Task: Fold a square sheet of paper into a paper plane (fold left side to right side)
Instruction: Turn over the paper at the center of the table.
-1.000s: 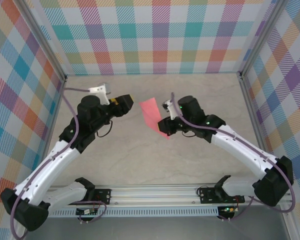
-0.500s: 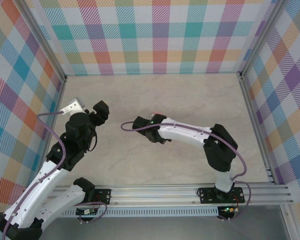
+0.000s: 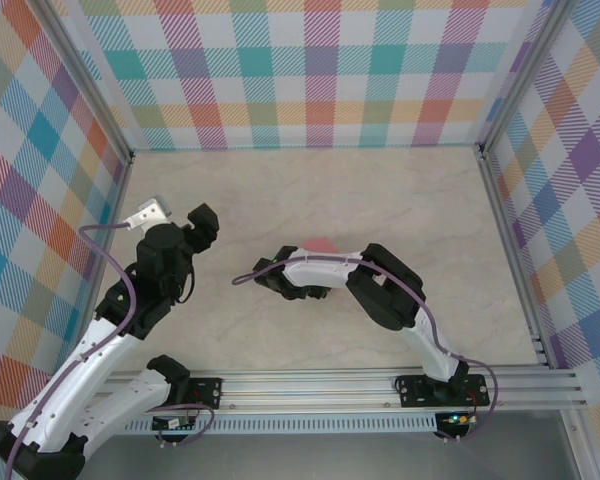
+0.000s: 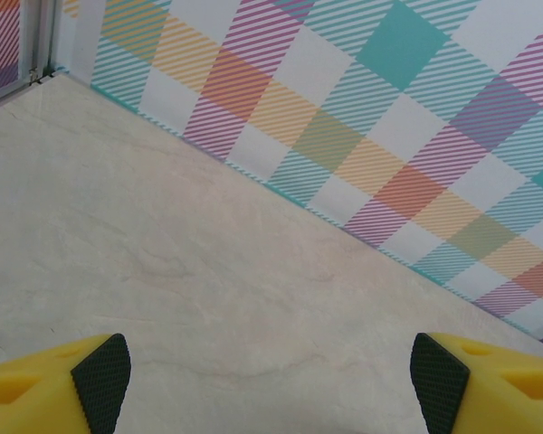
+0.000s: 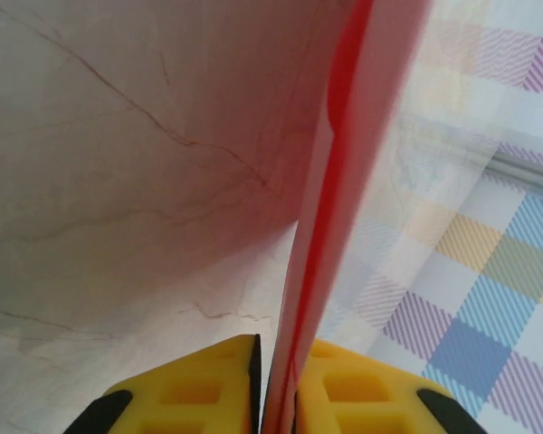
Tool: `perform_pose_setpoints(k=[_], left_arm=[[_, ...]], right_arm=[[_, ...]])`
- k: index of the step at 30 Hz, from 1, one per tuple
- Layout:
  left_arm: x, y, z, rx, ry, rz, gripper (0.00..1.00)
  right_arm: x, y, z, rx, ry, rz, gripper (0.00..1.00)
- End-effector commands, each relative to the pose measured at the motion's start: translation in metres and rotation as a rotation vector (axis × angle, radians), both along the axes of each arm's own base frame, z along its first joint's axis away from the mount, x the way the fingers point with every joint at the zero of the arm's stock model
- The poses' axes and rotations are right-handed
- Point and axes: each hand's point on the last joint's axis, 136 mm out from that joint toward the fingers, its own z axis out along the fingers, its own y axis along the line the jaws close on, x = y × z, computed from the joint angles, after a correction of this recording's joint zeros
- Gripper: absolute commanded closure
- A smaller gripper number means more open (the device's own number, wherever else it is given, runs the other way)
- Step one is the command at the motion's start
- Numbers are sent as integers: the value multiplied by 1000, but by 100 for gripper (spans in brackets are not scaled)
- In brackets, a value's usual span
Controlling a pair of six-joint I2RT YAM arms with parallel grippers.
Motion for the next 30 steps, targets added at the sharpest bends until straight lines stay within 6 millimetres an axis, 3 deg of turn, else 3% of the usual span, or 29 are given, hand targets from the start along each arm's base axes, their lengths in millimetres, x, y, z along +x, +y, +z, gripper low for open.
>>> perform_pose_setpoints(k=[1,3,9,16,21,26,30], left_arm=[[1,-2,5,5,-5,-4,16],[2,-4,4,8,1,-8,17],[7,-14,2,5,15,-53,16],[25,-41,-22,1,109,-136,10],[47,-94,-63,-65,257,-313,10],[62,-161,-106,-215,386,-540,18],[63,-200,-140,-305,459,-640,21]], right_arm=[[-14,4,-10,14,77,8,73],[-24,9,-16,65,125,16,65],[-49,15,-3,251,183,-33,45],[-69,3,44,544,138,-64,15],[-65,-9,81,860,116,-130,1],[-54,-23,110,1338,162,-269,0],[-52,-31,125,1649,216,-326,0]])
